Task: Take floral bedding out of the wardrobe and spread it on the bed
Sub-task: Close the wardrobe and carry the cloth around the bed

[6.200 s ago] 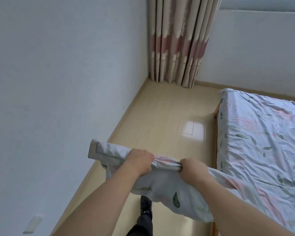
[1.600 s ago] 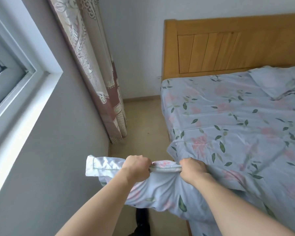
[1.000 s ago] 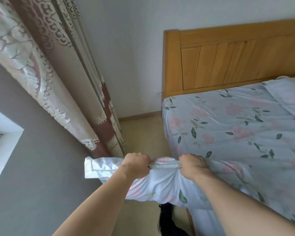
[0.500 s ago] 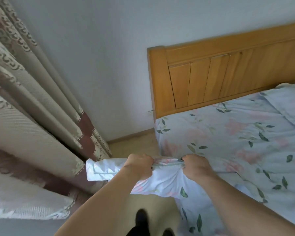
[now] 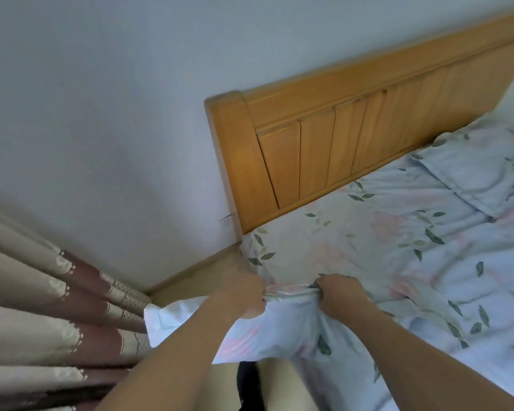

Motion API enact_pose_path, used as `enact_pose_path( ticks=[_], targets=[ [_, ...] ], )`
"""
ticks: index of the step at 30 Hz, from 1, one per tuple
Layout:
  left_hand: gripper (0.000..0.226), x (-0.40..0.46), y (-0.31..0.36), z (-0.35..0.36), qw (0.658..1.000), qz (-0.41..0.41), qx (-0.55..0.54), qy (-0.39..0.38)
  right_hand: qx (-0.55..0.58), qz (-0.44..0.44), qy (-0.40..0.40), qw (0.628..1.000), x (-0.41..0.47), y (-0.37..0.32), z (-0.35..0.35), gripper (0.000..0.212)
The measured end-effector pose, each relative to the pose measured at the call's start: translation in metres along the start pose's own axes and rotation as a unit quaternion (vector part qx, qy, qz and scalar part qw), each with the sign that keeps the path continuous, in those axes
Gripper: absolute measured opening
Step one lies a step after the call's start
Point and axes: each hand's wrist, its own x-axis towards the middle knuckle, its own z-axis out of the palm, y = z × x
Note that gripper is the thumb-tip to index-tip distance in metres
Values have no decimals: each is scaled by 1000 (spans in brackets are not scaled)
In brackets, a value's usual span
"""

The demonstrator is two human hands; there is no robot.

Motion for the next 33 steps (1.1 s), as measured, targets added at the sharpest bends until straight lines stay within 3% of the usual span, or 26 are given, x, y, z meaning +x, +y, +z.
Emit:
enact_pose_path(
  ticks=[4, 10, 15, 23, 27, 30, 33],
  targets=[
    [28, 46, -11, -31, 998, 50, -33, -27, 15, 10, 19, 1000, 27, 19, -20, 32],
    [12, 118, 21, -87, 990, 116, -74, -40, 26, 35, 30, 999, 76, 85, -57, 44],
    [9, 178, 51, -140, 991, 121, -46, 40, 17, 33, 80, 996, 130, 148, -95, 44],
    [6, 241, 86, -210, 976, 145, 36, 161, 1, 2, 227, 974, 196, 222, -156, 45],
    [10, 288, 102, -169, 974, 144, 49, 165, -17, -35, 262, 964, 235, 251, -115, 50],
    [21, 353, 122, -92, 980, 150, 98, 92, -33, -30, 290, 956, 289, 277, -26, 55],
    [27, 418, 144, 5, 984, 153, 87, -4, -46, 13, 169, 985, 331, 292, 83, 54]
  ],
)
